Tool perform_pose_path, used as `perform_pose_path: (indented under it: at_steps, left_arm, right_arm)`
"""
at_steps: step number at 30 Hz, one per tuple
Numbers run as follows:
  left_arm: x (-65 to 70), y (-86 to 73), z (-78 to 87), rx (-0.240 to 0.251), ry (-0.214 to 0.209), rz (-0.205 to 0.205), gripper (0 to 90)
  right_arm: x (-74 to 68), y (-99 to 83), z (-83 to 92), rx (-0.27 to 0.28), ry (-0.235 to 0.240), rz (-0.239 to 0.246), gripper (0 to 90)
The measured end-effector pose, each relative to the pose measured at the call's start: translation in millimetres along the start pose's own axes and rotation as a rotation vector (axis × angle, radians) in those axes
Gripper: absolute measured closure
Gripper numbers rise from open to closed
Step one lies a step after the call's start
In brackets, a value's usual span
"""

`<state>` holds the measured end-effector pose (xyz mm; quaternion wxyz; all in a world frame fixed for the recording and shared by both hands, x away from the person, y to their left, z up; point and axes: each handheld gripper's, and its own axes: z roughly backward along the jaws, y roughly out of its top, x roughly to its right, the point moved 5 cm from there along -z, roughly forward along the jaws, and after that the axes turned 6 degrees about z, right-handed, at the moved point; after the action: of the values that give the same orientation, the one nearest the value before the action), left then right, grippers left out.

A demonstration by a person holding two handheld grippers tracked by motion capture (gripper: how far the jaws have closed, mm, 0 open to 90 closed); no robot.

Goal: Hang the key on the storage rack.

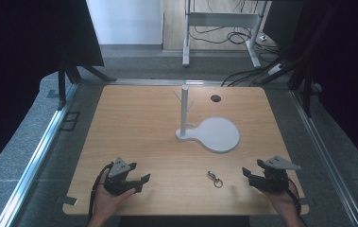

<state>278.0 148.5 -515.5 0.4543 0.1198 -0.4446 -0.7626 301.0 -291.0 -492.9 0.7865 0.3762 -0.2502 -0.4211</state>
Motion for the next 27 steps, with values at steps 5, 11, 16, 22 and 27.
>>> perform_pose_path:
  at_steps: [5, 11, 16, 22, 27]
  left_arm:
    - [-0.9, 1.3, 2.6, 0.005, -0.009, 0.005, 28.3]
    - [2.4, -0.7, 0.0, -0.031, -0.018, -0.002, 29.2]
    - [2.7, -0.7, 0.1, -0.035, -0.005, -0.001, 29.2]
    - [-0.6, -0.7, 2.0, -0.035, 0.008, 0.011, 29.2]
    - [0.7, -3.2, -1.2, -0.049, 0.018, 0.007, 29.1]
  right_arm:
    - [3.0, 1.6, 6.4, 0.019, 0.007, -0.032, 35.9]
    - [1.5, 0.1, 8.1, 0.002, 0.028, -0.022, 36.2]
    - [-2.1, 0.1, 8.3, -0.010, 0.062, 0.030, 40.7]
    - [-1.7, -0.2, 4.6, -0.017, 0.075, 0.035, 41.2]
    - [-0.6, 3.3, 5.7, 0.012, 0.063, 0.018, 41.2]
